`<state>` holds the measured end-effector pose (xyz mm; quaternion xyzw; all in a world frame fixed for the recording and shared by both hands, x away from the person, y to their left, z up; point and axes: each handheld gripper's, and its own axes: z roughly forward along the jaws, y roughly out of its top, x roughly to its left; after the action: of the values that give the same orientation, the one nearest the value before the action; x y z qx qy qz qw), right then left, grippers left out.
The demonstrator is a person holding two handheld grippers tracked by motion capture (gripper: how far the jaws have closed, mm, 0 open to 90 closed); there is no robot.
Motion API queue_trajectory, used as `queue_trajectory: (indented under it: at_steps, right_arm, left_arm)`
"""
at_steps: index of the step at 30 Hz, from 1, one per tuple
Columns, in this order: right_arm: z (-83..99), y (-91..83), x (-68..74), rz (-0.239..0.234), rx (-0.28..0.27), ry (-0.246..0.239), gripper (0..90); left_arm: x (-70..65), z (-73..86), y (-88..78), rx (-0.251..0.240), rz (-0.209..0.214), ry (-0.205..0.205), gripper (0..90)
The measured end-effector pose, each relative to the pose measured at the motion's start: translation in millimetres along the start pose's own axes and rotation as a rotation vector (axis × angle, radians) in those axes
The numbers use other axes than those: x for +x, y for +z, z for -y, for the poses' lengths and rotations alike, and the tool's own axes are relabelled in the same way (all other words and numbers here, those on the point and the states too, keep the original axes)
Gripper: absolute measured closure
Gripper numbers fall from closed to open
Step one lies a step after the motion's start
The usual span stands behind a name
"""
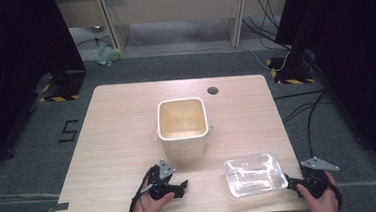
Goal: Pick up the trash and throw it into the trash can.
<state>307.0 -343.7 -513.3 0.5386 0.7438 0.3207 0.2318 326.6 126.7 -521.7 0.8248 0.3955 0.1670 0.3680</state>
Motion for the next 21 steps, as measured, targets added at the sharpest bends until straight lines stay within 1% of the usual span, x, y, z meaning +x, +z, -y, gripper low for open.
queue_trajectory:
  at_steps: [2,10,11,12,14,15,16,18,19,21]
  right_arm:
    - [-0.8,-0.3,0.4,-0.005,-0.003,-0.008,20.6]
    - [-3.6,-3.8,1.2,0.001,-0.008,-0.011,20.7]
    - [-4.3,-5.4,1.6,0.0,-0.009,-0.005,20.7]
    - [-5.1,-6.9,1.2,0.0,-0.016,-0.007,20.8]
    - [-6.8,-11.6,1.1,-0.002,-0.03,0.004,20.3]
    - [-8.9,-16.9,0.2,-0.01,-0.047,0.011,20.4]
    - [-8.9,-16.9,0.2,-0.01,-0.047,0.011,20.4]
    - [-11.5,-24.8,-2.0,0.001,-0.071,0.015,20.4]
    - [-11.5,-24.8,-2.0,0.001,-0.071,0.015,20.4]
    - [-13.0,-29.7,-3.5,0.002,-0.088,0.024,20.4]
  left_arm:
    - [0.0,0.0,0.0,0.0,0.0,0.0,12.3]
    - [0.0,0.1,0.1,-0.002,0.0,0.0,12.3]
    - [0.0,0.1,0.1,-0.002,0.0,0.0,12.3]
    - [0.1,0.1,0.0,-0.002,0.001,-0.001,12.4]
    - [0.1,0.1,-0.2,-0.001,0.001,-0.002,12.5]
    - [0.4,0.5,-0.7,-0.006,0.002,-0.005,13.6]
    - [0.4,0.5,-0.7,-0.006,0.002,-0.005,14.5]
    - [-0.4,1.0,-1.7,-0.006,0.005,-0.007,14.9]
    - [-0.4,1.0,-1.7,-0.006,0.005,-0.007,15.1]
    - [-2.9,0.9,-1.8,-0.009,0.002,-0.013,15.1]
